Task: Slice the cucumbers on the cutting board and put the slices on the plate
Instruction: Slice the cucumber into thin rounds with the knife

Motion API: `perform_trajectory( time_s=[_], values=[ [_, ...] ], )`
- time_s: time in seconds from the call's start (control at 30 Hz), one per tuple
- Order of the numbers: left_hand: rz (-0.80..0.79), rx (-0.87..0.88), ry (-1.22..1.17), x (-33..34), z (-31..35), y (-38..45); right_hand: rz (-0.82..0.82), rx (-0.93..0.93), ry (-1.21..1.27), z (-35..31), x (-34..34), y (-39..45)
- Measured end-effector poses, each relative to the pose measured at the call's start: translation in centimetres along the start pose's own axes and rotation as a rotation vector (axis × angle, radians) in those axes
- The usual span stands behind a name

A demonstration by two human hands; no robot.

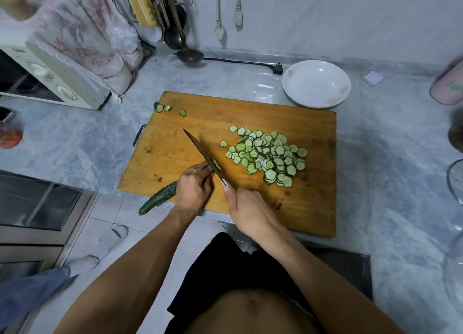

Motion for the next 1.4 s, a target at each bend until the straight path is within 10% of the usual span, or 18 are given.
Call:
perform_trajectory(
  time_s=[1.4],
  values=[
    [-0.007, 0.016, 0.038, -0.1, -0.2, -0.2, -0.022, 0.002, 0.050, 0.4, 0.0, 0.5]
  ],
)
Point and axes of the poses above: each hand's wrist, its own y-axis towards the middle knuckle, its own x-axis out of the palm, z = x × y, the point moved 7 cm from there along y, towards the middle knuckle, and after that the axes turned 4 degrees about -y, right-handed, at the moved point
